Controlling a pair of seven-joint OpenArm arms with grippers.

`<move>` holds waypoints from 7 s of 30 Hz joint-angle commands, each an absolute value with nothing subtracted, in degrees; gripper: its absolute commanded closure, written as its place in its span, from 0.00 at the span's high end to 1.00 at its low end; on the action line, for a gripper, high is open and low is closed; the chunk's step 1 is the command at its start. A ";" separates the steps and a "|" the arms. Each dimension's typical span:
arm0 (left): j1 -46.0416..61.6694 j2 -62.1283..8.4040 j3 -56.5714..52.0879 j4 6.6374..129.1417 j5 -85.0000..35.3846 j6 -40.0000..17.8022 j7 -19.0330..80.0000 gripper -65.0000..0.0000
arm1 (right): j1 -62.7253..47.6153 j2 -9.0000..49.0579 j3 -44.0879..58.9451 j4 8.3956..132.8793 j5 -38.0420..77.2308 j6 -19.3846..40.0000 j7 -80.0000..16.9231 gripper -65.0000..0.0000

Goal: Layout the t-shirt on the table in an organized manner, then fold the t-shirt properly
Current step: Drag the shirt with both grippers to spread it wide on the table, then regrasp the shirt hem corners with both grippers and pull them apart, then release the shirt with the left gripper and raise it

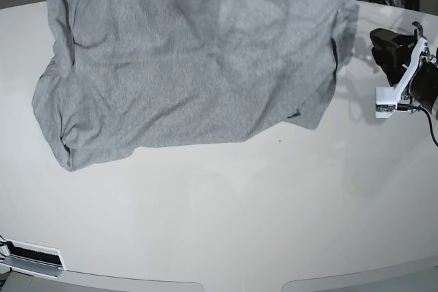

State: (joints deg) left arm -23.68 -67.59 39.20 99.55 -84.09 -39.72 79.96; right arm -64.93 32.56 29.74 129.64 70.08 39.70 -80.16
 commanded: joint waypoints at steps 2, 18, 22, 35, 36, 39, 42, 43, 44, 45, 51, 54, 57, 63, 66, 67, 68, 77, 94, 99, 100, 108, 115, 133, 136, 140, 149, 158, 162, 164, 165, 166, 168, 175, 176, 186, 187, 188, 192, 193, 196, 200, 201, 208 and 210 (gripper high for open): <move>-24.77 -68.77 38.35 99.85 -85.00 -40.00 80.00 0.36 | -65.71 33.23 30.11 130.52 71.13 40.00 -80.00 0.18; -24.75 -64.64 32.36 96.82 -69.30 -34.94 69.10 0.37 | -65.67 33.23 30.11 135.00 71.16 40.00 -80.00 0.66; -24.75 -58.50 26.55 86.59 -62.61 -29.85 65.58 0.37 | -65.69 33.23 30.11 135.00 71.13 40.00 -80.00 0.66; -24.75 -38.85 7.27 38.22 -73.34 -39.64 71.31 0.37 | -62.76 33.21 30.11 135.00 71.13 40.00 -80.00 0.66; -24.73 -38.04 7.27 36.93 -74.63 -40.00 73.08 0.37 | -62.13 33.21 30.11 135.00 71.13 40.00 -80.00 0.66; -24.38 -35.97 7.49 35.70 -75.72 -40.00 75.07 0.37 | -60.29 33.23 30.11 135.00 71.16 40.00 -80.00 0.66; -23.68 -33.71 7.49 35.73 -75.70 -40.00 75.00 0.37 | -58.41 33.21 30.11 135.00 71.18 40.00 -80.00 0.66; -23.44 -32.80 7.49 35.73 -75.64 -40.00 75.00 0.37 | -57.80 33.23 30.11 135.00 71.16 40.00 -80.00 0.66; -23.31 -31.81 7.49 35.73 -75.46 -40.00 75.02 0.37 | -57.19 33.21 30.11 135.00 71.18 40.00 -80.00 0.66; -23.20 -30.76 7.49 35.70 -75.05 -40.00 75.02 0.37 | -56.55 33.23 30.11 135.00 71.18 39.97 -80.00 0.66; -22.63 -25.36 7.49 35.70 -69.43 -40.00 70.30 0.37 | -55.09 33.21 30.11 135.00 75.24 39.59 -80.00 0.66; -22.57 -23.92 7.49 35.70 -66.37 -40.00 65.91 0.36 | -55.07 33.21 30.11 135.00 75.20 39.62 -80.00 0.66; -22.72 -23.31 7.49 35.73 -65.80 -37.74 63.02 0.12 | -55.09 33.21 30.11 135.00 75.22 39.64 -80.00 0.66; -27.86 -25.54 7.46 35.88 -67.88 -37.28 67.16 0.00 | -55.07 33.21 30.11 135.00 75.22 39.64 -79.77 0.66; -32.53 -28.64 7.46 36.36 -68.38 -37.28 68.62 0.00 | -54.61 33.19 30.11 135.00 75.20 39.92 -79.02 0.66; -34.13 -29.76 7.46 36.38 -68.42 -37.28 68.53 0.00 | -54.04 33.21 30.11 135.00 75.16 40.00 -79.05 0.66; -35.75 -30.85 7.44 36.38 -68.42 -37.30 68.38 0.00 | -53.30 33.19 30.11 135.00 75.09 40.00 -79.05 0.66; -41.50 -36.58 7.44 36.36 -67.94 -37.28 68.45 0.00 | -41.10 32.16 30.11 135.00 65.91 39.27 -69.73 0.66; -34.94 -36.99 7.44 36.36 -67.79 -37.30 69.45 0.00 | -9.80 22.06 30.00 92.64 52.16 28.91 -55.81 0.67; -34.94 -37.36 7.44 36.36 -67.96 -37.30 69.47 0.00 | -0.80 21.39 29.98 75.11 53.89 30.83 -57.82 0.67; -34.94 -37.34 7.44 36.36 -67.99 -37.30 69.47 0.00 | 1.17 21.26 30.00 71.48 53.65 31.11 -57.98 0.67; -34.94 -37.34 7.44 36.36 -67.99 -37.28 69.47 0.00 | 13.04 19.68 29.98 47.88 47.55 35.22 -53.76 0.67; -34.96 -37.34 7.44 36.36 -68.01 -37.30 69.43 0.00 | 16.71 17.98 26.98 44.62 43.13 40.00 -51.18 0.43; -48.99 -39.33 7.42 36.36 -70.57 -40.00 66.24 0.00 | 23.20 24.01 20.97 66.57 47.75 40.00 -58.13 0.00; -51.81 -39.33 7.42 36.36 -69.71 -40.00 64.07 0.00 | 24.62 26.65 20.97 69.21 47.79 40.00 -58.41 0.00; -52.64 -38.87 7.42 36.36 -69.71 -40.00 66.32 0.00 | 25.21 29.56 20.97 69.38 53.25 40.00 -62.87 0.00; -40.05 -37.32 7.44 36.36 -69.67 -40.00 70.30 0.00 | 17.19 28.38 20.91 69.38 74.72 40.00 -80.00 0.00; -32.08 -37.56 7.42 36.36 -69.25 -40.00 70.37 0.00 | 10.39 28.91 20.93 69.38 70.04 40.00 -80.00 0.00; -32.67 -39.46 7.42 36.36 -70.28 -40.00 68.95 0.05 | 10.33 30.09 20.93 69.38 70.04 40.00 -80.00 0.41; -33.61 -40.93 7.42 36.36 -70.50 -40.00 68.36 0.30 | 10.33 31.33 20.93 69.38 70.11 40.00 -80.00 0.58; -34.15 -41.58 7.42 36.36 -70.63 -40.00 67.90 0.41 | 10.33 32.12 20.93 69.38 70.54 40.00 -80.00 0.60; -34.61 -42.26 7.42 36.36 -70.61 -40.00 67.07 0.51 | 10.35 32.84 20.93 69.38 71.26 40.00 -80.00 0.60; -35.29 -43.33 7.42 36.36 -70.67 -40.00 65.71 0.57 | 10.33 34.20 20.93 69.38 73.63 40.00 -80.00 0.60; -35.59 -43.64 7.33 36.36 -79.85 -40.00 67.46 0.55 | 10.31 34.39 20.93 69.38 79.33 40.00 -80.00 0.60; -35.62 -43.42 6.59 36.36 -81.43 -40.00 66.35 0.55 | 10.33 34.06 20.93 69.38 79.50 40.00 -80.00 0.60; -34.04 -34.39 -23.05 36.36 -56.69 -32.69 54.98 0.55 | 10.02 33.01 20.93 69.38 79.22 40.00 -80.00 0.60; -33.23 -33.21 -23.66 36.36 -55.86 -32.71 54.83 0.55 | 10.02 33.01 20.93 69.38 79.24 40.00 -80.00 0.60; -32.29 -32.01 -23.64 36.36 -55.64 -33.04 54.87 0.55 | 10.02 33.01 20.95 69.38 79.26 40.00 -80.00 0.60; -28.32 -27.66 -21.82 36.36 -55.83 -37.34 55.35 0.55 | 10.02 33.01 20.93 69.38 79.24 40.00 -80.00 0.60; -27.49 -26.79 -21.23 36.36 -56.42 -38.33 55.59 0.55 | 10.02 33.04 20.93 69.38 79.24 40.00 -80.00 0.60; -25.32 -24.51 -20.23 36.36 -57.65 -40.00 55.75 0.55 | 10.02 33.06 20.93 69.38 78.98 40.00 -80.00 0.60; -24.23 -22.68 -20.18 36.36 -58.08 -40.00 56.42 0.55 | 10.07 33.01 20.93 69.38 79.07 40.00 -80.00 0.60; -24.23 -22.68 -20.18 36.36 -59.70 -40.00 57.49 0.55 | 10.07 33.04 20.93 69.38 79.05 40.00 -80.00 0.60; -24.47 -24.95 -22.50 42.39 -68.14 -40.00 59.96 0.55 | 10.02 33.06 20.93 69.38 79.02 40.00 -80.00 0.60; -24.49 -24.91 -24.88 43.90 -66.92 -40.00 59.92 0.55 | 10.02 33.04 20.93 69.38 79.07 40.00 -80.00 0.60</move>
State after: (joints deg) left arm -23.31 -24.29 -24.91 43.09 -66.06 -39.51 60.23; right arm 8.75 31.57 20.60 68.36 77.62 39.70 -80.66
